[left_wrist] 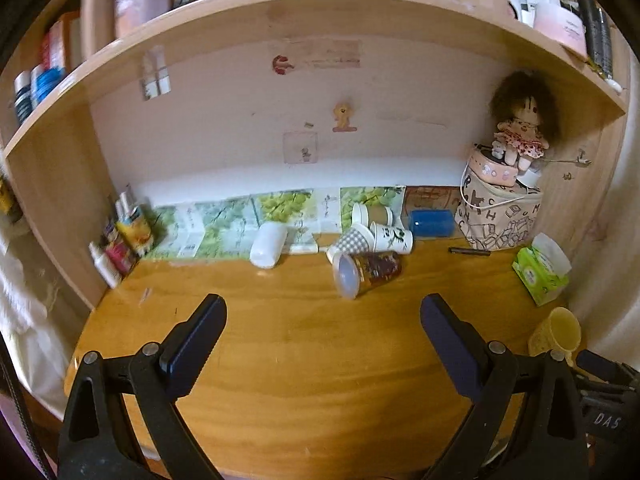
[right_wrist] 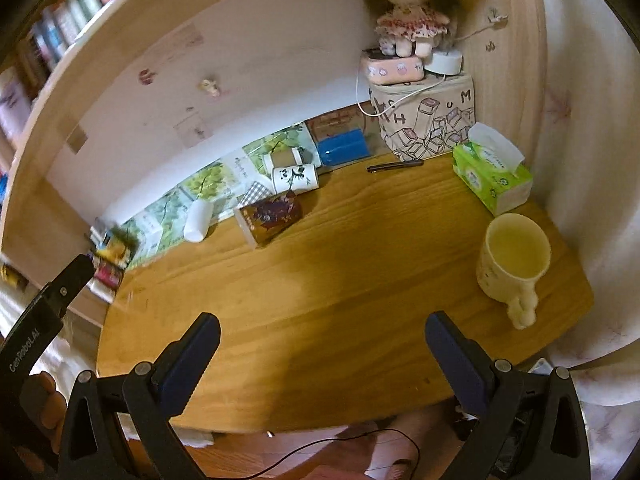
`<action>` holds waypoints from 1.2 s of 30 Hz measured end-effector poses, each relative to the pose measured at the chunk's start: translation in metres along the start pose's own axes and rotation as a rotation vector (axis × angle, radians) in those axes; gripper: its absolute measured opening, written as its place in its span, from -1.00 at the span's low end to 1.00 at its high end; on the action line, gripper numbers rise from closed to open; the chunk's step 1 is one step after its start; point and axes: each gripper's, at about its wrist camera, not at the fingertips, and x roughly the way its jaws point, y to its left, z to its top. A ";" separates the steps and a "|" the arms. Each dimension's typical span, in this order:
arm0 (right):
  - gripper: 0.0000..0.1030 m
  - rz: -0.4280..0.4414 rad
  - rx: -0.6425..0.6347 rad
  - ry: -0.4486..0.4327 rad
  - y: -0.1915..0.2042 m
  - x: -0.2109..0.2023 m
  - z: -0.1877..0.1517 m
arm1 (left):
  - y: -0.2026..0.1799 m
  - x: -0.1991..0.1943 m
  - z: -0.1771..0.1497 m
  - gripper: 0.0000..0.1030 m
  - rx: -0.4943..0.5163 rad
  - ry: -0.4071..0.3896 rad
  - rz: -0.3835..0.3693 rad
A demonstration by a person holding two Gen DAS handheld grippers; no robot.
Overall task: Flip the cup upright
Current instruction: 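Reach the left gripper toward the blue cup lying by the wall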
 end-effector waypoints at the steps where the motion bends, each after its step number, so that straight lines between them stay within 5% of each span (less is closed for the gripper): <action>1: 0.99 -0.001 0.007 0.001 0.001 0.004 0.004 | 0.000 0.006 0.006 0.91 0.020 -0.004 0.000; 21: 0.99 -0.045 0.150 0.018 -0.007 0.095 0.092 | -0.056 0.152 0.109 0.91 0.394 0.089 -0.197; 36: 0.99 -0.105 0.041 -0.162 -0.021 0.143 0.115 | -0.127 0.258 0.128 0.91 0.580 0.207 -0.267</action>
